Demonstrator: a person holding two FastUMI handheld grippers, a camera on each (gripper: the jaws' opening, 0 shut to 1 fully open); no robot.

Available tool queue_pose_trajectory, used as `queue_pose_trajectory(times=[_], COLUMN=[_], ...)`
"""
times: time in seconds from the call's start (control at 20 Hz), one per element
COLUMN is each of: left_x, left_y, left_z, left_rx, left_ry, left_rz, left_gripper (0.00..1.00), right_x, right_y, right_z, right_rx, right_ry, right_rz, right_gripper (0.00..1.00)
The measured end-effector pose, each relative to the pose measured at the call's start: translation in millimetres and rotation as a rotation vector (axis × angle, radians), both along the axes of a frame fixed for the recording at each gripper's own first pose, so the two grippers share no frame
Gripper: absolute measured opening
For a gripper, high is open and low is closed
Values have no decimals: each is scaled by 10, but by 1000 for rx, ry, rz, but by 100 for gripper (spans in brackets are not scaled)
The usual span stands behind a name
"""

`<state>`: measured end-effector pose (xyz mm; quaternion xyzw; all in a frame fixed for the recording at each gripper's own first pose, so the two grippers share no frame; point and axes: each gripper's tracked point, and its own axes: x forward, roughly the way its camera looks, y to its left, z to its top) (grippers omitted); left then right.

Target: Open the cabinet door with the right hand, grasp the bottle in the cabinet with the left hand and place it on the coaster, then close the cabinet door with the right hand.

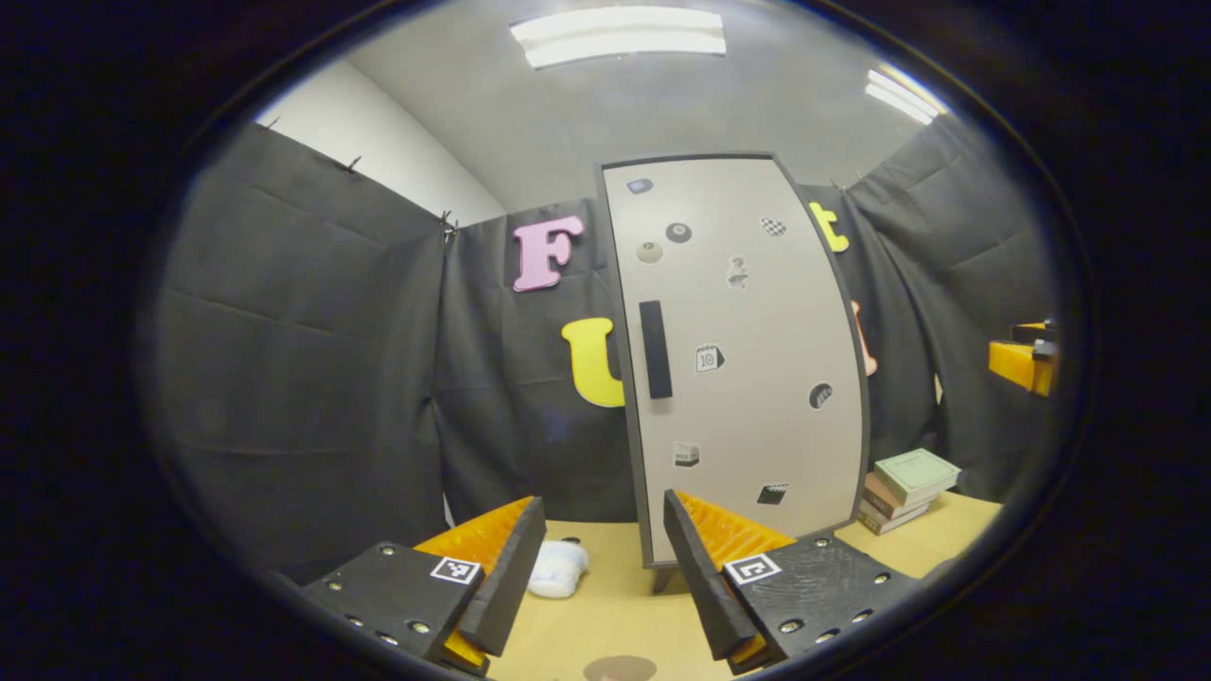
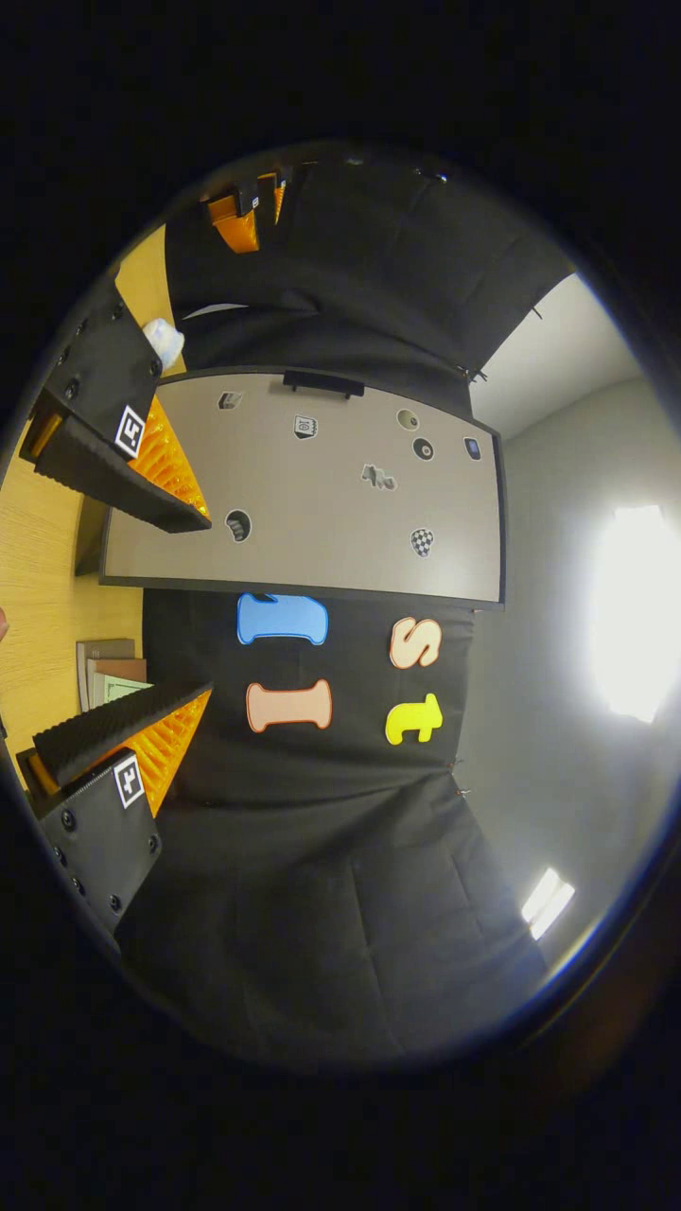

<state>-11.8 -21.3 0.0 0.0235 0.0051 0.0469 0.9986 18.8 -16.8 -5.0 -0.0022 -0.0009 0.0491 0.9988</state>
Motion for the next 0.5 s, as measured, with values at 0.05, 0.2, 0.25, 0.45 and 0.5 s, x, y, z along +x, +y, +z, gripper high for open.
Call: queue_pose_trajectory(times=[0.05, 0.2, 0.25, 0.45, 0.5], left_x=[-5, -36, -30, 22, 9], left_y=[34, 189, 261, 617, 743], left_z=[-7, -57, -71, -120, -151], left_rx=[-2, 1, 0, -7, -10], left_ry=[5, 6, 6, 5, 7], left_rz=[5, 21, 21, 34, 45], left_gripper=[78, 76, 78, 78, 78], right_x=[29, 156, 219, 445, 495], right_y=[70, 327, 411, 801, 912], right_z=[3, 121, 167, 389, 443], right_rx=[10, 42, 48, 66, 68], right_ry=[4, 0, -5, -21, -24], right_rz=[13, 46, 50, 58, 66], right_gripper=[97, 97, 97, 97, 97])
